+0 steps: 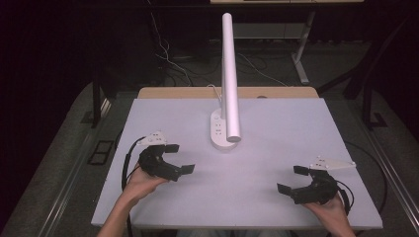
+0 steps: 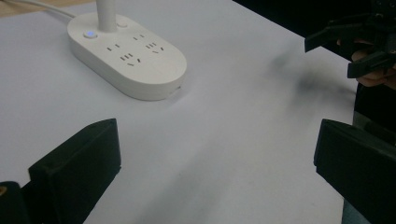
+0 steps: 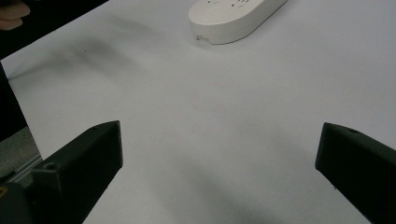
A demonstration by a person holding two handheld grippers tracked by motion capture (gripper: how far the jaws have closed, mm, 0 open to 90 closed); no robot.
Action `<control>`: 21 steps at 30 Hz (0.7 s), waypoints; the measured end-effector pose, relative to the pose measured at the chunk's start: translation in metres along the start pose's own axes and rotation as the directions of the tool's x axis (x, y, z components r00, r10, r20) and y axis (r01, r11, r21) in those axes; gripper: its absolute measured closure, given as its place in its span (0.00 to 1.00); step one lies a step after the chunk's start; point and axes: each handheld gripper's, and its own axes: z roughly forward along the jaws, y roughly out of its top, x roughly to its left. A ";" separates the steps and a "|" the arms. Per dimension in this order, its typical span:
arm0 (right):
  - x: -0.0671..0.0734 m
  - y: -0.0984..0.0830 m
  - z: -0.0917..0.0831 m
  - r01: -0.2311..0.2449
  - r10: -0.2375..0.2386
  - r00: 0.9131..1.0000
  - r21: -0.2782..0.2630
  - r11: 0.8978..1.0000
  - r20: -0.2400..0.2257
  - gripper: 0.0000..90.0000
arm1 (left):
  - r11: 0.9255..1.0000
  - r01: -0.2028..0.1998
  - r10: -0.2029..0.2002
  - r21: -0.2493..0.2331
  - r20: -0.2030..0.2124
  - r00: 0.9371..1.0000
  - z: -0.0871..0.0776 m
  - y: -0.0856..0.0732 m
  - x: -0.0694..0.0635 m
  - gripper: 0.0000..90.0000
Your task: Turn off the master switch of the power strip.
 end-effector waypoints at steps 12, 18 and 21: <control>0.000 0.000 0.000 0.003 -0.003 1.000 0.002 1.000 0.000 0.00 | 0.999 -0.017 0.017 0.037 -0.005 1.000 0.010 0.017 0.005 0.00; 0.000 0.000 0.000 0.007 -0.007 1.000 0.001 1.000 0.001 0.00 | 0.998 -0.030 0.030 0.057 -0.006 1.000 0.015 0.024 0.009 0.00; -0.001 -0.001 0.000 0.008 -0.008 1.000 -0.001 1.000 0.003 0.00 | 0.998 -0.033 0.034 0.058 -0.011 0.999 0.017 0.029 0.010 0.00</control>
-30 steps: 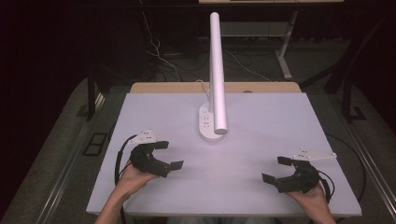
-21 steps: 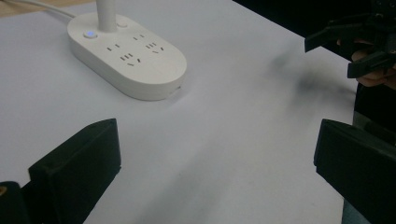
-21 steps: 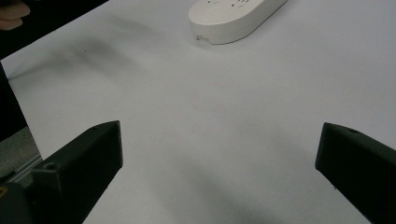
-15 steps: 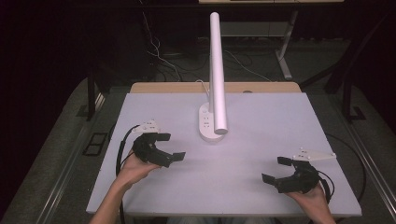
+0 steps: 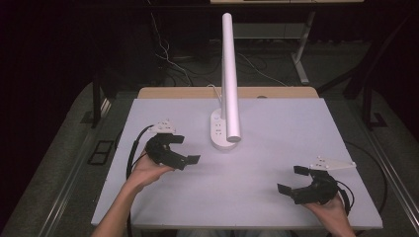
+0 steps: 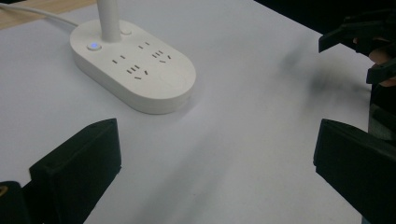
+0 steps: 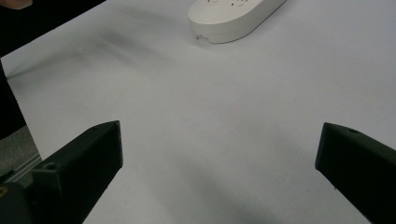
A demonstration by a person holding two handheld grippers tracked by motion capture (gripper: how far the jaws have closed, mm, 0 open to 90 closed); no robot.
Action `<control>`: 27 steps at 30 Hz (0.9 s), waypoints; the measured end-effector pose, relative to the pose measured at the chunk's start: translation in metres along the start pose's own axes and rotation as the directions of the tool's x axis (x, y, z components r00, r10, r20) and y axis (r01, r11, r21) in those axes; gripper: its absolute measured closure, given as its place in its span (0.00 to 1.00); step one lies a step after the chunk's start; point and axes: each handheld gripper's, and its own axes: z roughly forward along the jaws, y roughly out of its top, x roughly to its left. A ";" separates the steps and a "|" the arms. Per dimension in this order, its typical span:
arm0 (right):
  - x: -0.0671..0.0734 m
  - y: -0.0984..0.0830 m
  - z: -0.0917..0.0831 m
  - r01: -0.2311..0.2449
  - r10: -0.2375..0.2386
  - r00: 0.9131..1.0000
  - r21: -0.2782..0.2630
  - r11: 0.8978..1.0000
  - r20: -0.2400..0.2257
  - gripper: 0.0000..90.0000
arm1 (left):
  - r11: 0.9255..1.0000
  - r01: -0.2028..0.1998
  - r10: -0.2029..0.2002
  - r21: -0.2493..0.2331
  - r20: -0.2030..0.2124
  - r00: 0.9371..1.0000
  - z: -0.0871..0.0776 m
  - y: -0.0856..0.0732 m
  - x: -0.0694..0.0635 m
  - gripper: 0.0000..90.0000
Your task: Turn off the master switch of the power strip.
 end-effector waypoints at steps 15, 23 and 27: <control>0.001 0.001 0.001 0.007 -0.007 1.000 0.005 1.000 0.003 0.00 | 0.999 -0.024 0.024 0.038 -0.011 1.000 0.011 0.020 0.011 0.00; 0.003 0.001 0.002 0.011 -0.011 1.000 0.011 1.000 0.004 0.00 | 0.999 -0.019 0.020 0.050 -0.024 1.000 0.015 0.030 0.019 0.00; 0.001 0.001 0.001 0.014 -0.014 1.000 0.005 1.000 0.008 0.00 | 0.998 -0.023 0.025 0.063 -0.034 0.999 0.016 0.035 0.024 0.00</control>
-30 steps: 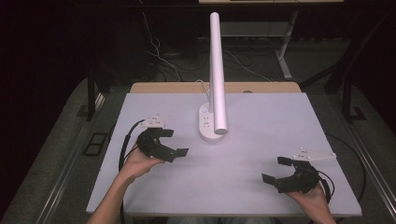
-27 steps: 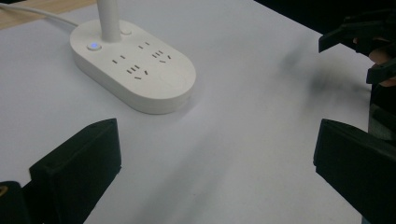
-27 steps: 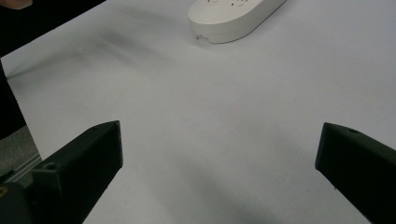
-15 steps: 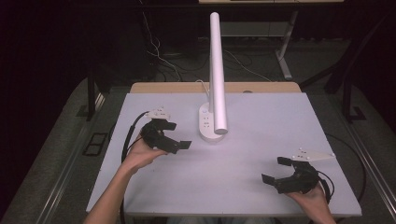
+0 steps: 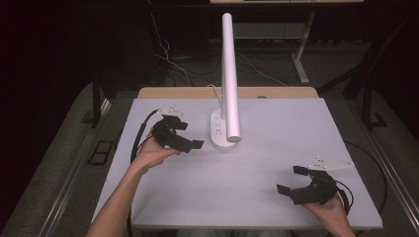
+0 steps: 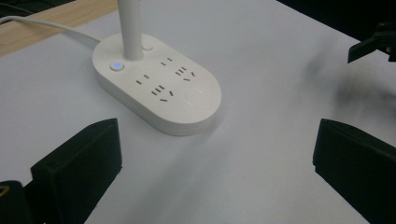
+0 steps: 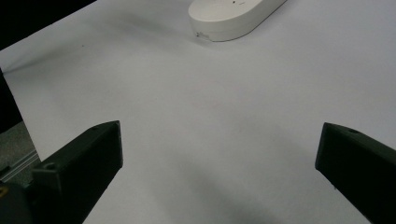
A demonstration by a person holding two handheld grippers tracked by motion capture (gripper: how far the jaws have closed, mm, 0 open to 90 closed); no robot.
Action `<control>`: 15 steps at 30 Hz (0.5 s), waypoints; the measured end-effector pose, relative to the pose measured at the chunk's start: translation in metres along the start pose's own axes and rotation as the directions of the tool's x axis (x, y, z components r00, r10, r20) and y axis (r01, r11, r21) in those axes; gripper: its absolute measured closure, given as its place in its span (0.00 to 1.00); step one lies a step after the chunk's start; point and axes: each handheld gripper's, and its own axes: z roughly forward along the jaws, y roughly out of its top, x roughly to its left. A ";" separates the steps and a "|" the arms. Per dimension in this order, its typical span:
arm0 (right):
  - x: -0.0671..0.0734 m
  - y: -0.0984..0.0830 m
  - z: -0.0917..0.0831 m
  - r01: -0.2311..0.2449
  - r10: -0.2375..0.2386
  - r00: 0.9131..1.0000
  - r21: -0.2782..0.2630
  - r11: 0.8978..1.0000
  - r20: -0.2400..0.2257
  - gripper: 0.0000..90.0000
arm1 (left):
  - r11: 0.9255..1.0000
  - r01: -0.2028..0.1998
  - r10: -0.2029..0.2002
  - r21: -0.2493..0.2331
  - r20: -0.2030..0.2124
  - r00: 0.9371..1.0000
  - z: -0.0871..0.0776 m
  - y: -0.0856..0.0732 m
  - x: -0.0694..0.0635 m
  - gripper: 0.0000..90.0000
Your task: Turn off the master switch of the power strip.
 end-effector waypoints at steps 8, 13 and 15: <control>-0.001 0.000 -0.001 -0.009 0.009 1.000 -0.003 1.000 0.004 0.00 | 1.000 0.009 -0.009 0.010 -0.012 1.000 0.003 0.009 0.010 0.00; -0.001 0.000 -0.001 -0.008 0.008 1.000 0.002 1.000 0.003 0.00 | 1.000 0.010 -0.010 0.021 -0.021 1.000 0.008 0.014 0.016 0.00; -0.001 0.000 -0.001 -0.010 0.010 1.000 0.000 1.000 0.004 0.00 | 1.000 0.009 -0.008 0.024 -0.022 1.000 0.009 0.016 0.018 0.00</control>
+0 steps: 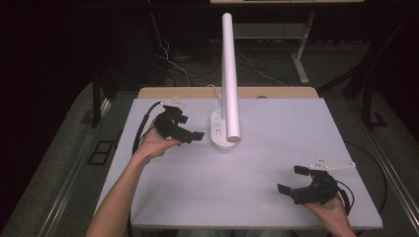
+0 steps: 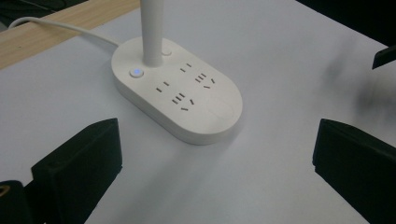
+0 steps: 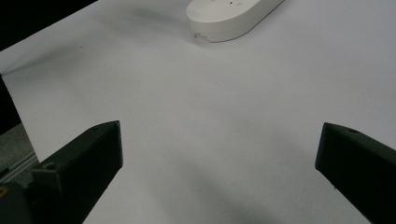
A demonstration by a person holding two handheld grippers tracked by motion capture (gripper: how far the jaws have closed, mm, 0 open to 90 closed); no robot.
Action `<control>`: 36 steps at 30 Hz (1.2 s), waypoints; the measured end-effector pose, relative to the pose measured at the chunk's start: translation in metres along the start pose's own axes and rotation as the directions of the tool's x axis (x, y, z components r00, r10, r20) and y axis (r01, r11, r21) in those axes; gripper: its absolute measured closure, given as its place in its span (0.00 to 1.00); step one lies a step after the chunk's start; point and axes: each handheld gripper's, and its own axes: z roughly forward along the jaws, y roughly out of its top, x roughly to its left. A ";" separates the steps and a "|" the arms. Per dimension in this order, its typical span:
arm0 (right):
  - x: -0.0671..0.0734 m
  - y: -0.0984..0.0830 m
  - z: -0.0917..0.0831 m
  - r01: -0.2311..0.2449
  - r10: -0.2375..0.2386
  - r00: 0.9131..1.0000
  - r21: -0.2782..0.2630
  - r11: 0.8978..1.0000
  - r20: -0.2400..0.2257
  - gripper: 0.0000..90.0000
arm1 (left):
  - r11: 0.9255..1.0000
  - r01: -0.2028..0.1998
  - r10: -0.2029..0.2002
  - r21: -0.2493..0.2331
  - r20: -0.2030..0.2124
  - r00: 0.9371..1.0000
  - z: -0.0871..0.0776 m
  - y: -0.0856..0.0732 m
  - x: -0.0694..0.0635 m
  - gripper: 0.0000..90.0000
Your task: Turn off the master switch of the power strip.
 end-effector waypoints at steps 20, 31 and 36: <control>-0.001 -0.001 -0.001 -0.006 0.006 1.000 -0.002 1.000 0.001 0.00 | 1.000 0.017 -0.017 0.010 -0.025 1.000 0.013 0.021 0.025 0.01; -0.001 -0.001 0.000 0.002 -0.002 1.000 0.000 1.000 -0.002 0.00 | 1.000 0.016 -0.016 0.023 -0.031 0.999 0.028 0.032 0.029 0.03; -0.002 -0.001 -0.001 -0.001 0.001 1.000 -0.002 1.000 -0.001 0.00 | 0.999 0.026 -0.026 0.018 -0.032 0.999 0.035 0.039 0.034 0.03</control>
